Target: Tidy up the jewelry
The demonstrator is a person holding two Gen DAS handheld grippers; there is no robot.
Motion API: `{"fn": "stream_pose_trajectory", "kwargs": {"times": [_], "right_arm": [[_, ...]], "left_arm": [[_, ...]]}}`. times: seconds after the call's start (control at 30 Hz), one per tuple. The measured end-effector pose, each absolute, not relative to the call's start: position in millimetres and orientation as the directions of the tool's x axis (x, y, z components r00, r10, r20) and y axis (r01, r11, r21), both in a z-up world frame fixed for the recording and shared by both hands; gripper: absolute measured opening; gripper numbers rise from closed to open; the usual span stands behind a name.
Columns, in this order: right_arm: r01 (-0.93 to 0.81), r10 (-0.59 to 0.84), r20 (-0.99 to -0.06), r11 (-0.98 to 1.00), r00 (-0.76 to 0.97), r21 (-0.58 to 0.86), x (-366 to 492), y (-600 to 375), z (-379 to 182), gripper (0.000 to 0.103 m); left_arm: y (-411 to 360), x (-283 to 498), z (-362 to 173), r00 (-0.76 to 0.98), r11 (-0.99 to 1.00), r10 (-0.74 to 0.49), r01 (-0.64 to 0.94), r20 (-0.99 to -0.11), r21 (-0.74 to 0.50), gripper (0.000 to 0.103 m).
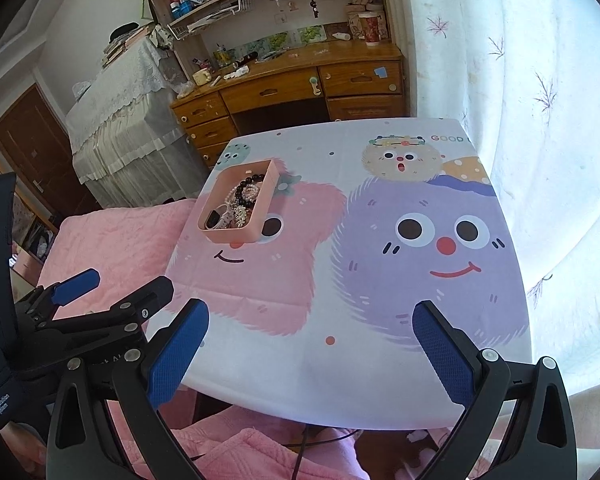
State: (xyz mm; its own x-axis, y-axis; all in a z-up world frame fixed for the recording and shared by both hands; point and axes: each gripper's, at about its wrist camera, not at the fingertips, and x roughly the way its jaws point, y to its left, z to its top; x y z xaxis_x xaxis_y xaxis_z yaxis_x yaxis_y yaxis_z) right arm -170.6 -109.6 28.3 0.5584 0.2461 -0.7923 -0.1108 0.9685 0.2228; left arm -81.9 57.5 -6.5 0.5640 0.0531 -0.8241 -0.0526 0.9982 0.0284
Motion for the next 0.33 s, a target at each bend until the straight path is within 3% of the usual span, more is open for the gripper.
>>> {"fn": "stream_pose_trajectory", "kwargs": {"times": [0.33], "right_arm": [[-0.089,0.233,-0.791,0.971,0.566,0.222,-172.2,-116.6,30.8,0.103]], "left_arm": [[52.6,-80.2,-5.5,0.569,0.998,0.057,-0.044,-0.821,0.039,0.103]]}}
